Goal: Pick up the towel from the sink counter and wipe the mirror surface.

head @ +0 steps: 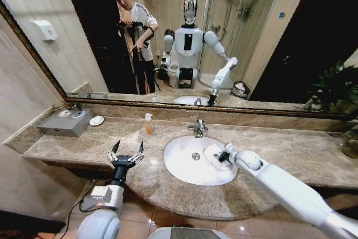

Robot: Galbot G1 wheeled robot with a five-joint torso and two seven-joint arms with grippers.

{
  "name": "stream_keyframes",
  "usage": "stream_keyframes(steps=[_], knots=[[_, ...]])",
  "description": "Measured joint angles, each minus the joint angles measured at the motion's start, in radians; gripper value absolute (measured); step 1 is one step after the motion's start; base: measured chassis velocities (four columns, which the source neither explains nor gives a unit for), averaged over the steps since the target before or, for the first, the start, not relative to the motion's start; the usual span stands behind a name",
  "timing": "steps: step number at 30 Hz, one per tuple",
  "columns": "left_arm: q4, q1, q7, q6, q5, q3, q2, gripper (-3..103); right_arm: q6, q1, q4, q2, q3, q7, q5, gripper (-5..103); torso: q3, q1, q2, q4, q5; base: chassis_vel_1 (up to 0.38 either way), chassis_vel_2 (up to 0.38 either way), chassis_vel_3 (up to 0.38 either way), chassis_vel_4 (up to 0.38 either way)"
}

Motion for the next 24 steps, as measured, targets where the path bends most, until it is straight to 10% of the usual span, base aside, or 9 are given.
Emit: stream_keyframes(steps=[10,24], knots=[[0.0,0.0,0.0,0.0,0.0,0.0,0.0,100,-0.014,-0.106,0.218,-0.044,-0.07,0.06,0.041,11,0.0,0.0,0.0,-0.0003,0.0004,0.0,0.0,0.0,0.0],[0.0,0.0,0.0,0.0,0.0,0.0,0.0,100,0.046,-0.009,0.009,0.089,-0.023,0.1,-0.033,11,0.0,0.0,0.0,0.0003,-0.0001,0.0,0.0,0.0,0.0]])
